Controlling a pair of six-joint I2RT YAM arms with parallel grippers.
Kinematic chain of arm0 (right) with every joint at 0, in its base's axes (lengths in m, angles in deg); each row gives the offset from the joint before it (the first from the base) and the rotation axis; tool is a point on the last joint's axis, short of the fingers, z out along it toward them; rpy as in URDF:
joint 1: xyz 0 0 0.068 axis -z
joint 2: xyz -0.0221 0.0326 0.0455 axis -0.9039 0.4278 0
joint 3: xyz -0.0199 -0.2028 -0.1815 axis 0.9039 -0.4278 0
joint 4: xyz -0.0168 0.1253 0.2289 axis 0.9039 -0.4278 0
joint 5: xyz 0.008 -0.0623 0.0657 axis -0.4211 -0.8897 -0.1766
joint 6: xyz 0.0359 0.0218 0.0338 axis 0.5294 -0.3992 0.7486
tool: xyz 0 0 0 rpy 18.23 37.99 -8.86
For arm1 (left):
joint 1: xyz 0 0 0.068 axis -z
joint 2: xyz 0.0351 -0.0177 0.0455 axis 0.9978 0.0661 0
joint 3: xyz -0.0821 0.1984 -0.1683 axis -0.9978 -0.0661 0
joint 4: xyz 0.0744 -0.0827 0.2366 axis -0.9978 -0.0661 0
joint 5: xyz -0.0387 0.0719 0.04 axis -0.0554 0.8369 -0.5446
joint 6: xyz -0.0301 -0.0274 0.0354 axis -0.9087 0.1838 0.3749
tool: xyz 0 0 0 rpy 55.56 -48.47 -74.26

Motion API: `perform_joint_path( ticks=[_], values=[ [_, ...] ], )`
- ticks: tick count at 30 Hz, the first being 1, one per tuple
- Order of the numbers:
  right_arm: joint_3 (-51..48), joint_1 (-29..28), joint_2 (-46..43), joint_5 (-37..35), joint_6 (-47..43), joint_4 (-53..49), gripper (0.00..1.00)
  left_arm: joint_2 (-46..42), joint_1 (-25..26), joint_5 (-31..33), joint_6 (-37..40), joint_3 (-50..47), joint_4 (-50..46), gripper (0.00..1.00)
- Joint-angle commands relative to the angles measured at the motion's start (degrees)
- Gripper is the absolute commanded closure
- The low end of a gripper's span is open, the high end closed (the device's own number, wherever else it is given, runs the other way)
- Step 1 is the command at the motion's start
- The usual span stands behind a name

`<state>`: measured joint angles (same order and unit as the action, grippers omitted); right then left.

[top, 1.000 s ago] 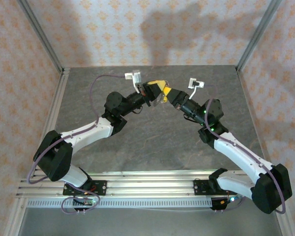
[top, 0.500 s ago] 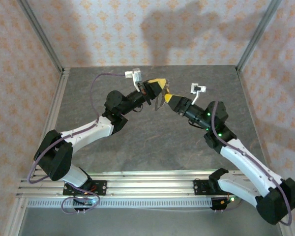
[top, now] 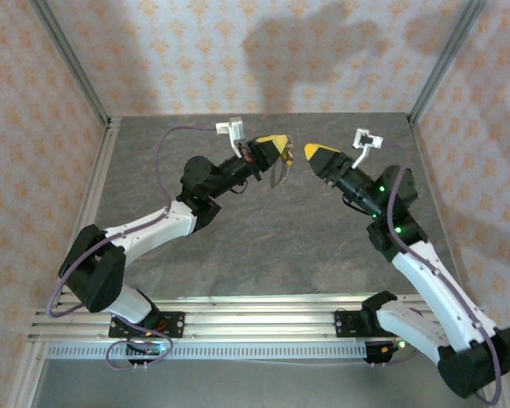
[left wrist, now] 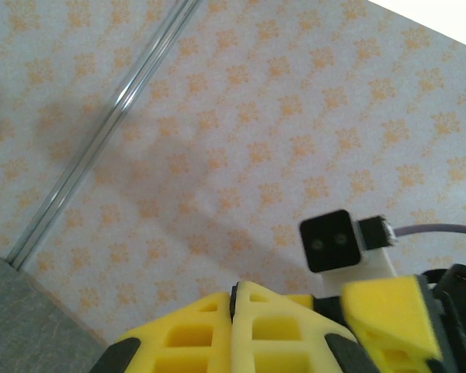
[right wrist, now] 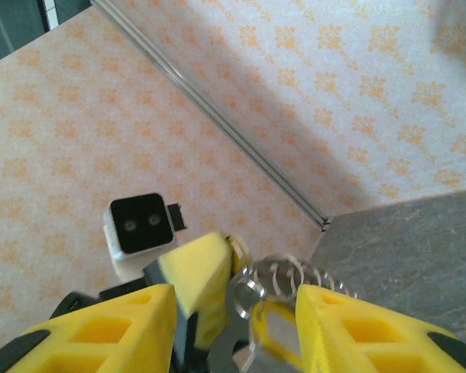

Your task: Put the keys on the keyring

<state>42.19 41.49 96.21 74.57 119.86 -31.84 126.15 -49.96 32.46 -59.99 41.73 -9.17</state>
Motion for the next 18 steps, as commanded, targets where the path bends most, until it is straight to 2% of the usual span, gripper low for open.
perform_joint_path(
  ticks=[1,7,18],
  values=[
    [1.5,0.2,3.5,1.6,4.4,8.9,0.57,-1.2,0.1,1.9,-1.8,1.5,0.2,1.00],
    [1.7,-0.6,7.7,1.9,8.3,15.5,0.58,-1.9,0.7,5.4,-3.2,1.5,-4.2,1.00],
    [1.8,-3.7,10.0,0.2,7.3,15.9,0.64,-2.7,2.0,9.2,-4.8,1.2,-5.7,1.00]
  ],
)
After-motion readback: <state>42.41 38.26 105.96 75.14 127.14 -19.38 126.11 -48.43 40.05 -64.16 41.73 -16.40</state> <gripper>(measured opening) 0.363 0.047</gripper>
